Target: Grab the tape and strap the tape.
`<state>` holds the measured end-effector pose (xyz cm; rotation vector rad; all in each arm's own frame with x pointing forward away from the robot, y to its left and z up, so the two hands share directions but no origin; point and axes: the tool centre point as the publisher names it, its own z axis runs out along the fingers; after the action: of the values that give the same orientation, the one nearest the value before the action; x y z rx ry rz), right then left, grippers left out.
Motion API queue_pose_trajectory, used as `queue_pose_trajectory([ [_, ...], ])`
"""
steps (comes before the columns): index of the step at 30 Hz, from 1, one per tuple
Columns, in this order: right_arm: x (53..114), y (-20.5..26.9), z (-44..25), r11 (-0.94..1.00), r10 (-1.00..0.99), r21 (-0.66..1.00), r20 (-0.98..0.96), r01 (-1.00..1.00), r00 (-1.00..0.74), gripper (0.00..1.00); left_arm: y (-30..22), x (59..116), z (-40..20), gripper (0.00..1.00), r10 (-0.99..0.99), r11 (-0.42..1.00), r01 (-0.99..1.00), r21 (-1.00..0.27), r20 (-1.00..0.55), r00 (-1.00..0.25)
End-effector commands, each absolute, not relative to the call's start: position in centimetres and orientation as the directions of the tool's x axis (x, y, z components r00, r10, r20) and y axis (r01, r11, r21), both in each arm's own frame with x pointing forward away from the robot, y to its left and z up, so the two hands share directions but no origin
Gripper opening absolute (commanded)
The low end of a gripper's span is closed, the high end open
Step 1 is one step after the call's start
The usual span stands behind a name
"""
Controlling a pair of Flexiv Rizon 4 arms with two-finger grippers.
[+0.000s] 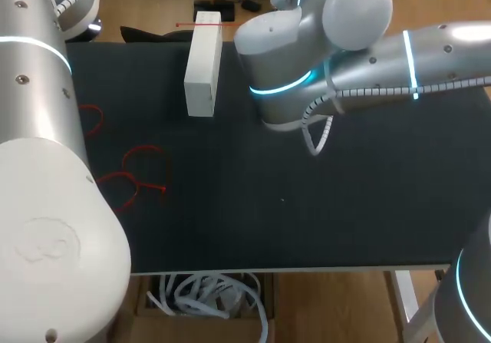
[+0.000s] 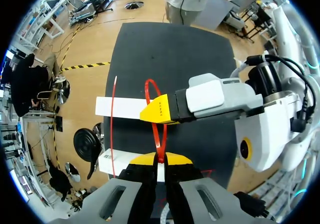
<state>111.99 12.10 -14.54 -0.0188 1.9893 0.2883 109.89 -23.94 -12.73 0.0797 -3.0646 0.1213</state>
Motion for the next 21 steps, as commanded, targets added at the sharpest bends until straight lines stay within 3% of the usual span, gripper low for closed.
queue_pose_trajectory([
  [1,111.83,12.17,-14.24,0.97,0.111,0.193,-0.893,-0.147,-0.435,0.0,-24.07,110.03,-12.62,0.0,-0.049,0.996,-0.055,-0.073,0.079,-0.996],
  [21,111.36,12.35,-13.98,0.967,0.112,0.199,-0.894,-0.16,-0.435,0.0,-24.07,110.03,-12.62,0.0,-0.049,0.996,-0.055,-0.073,0.079,-0.996],
])
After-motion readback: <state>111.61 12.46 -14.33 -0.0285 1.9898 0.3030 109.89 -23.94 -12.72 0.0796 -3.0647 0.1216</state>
